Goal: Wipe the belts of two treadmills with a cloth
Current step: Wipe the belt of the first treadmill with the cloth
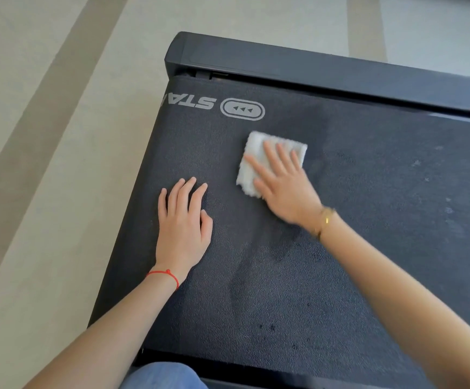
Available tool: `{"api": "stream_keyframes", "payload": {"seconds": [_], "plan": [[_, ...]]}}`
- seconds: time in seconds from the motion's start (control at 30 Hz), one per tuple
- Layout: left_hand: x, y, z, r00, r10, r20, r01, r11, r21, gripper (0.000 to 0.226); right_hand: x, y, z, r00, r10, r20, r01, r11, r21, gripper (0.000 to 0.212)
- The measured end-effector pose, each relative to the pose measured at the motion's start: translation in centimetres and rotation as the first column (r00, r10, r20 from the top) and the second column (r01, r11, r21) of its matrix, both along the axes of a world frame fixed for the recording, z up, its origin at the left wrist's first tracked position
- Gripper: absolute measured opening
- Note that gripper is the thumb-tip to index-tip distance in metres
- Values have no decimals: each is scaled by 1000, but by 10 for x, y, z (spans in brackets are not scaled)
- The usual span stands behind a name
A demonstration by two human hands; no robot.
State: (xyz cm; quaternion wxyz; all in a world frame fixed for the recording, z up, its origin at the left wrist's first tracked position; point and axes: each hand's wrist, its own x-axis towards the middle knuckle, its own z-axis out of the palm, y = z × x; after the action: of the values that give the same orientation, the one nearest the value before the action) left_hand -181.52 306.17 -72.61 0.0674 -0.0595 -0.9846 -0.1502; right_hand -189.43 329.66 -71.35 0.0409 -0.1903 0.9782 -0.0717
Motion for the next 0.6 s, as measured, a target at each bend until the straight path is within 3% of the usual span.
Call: {"api": "stream_keyframes", "payload": {"seconds": [0.1,0.2,0.27,0.37,0.43,0.53,0.6], "plan": [[1,0,1,1000,-3,-6,3,1000,6,49,72,-12,-4,976,211,44,-210,977,-30,52],[2,1,1,1000,-11,-6,11,1000,7,48,60,8,-2,956,287,59,-287,958,-6,52],[2,0,0,1000,-9,-2,9,1000,4,46,15,24,0,989,144,19,-145,988,53,53],[1,-1,0,1000,-2,10,1,1000,10,46,-41,31,7,962,-252,109,254,967,-13,52],[1,0,1,1000,-3,13,2,1000,15,45,-40,11,7,943,-309,122,315,949,-35,53],[1,-1,1,1000,-2,2,2,1000,24,45,17,-19,1,997,-75,1,75,997,25,54],[1,-1,2,1000,-6,-4,6,1000,23,47,71,-23,-2,997,70,30,-70,998,-2,53]]}}
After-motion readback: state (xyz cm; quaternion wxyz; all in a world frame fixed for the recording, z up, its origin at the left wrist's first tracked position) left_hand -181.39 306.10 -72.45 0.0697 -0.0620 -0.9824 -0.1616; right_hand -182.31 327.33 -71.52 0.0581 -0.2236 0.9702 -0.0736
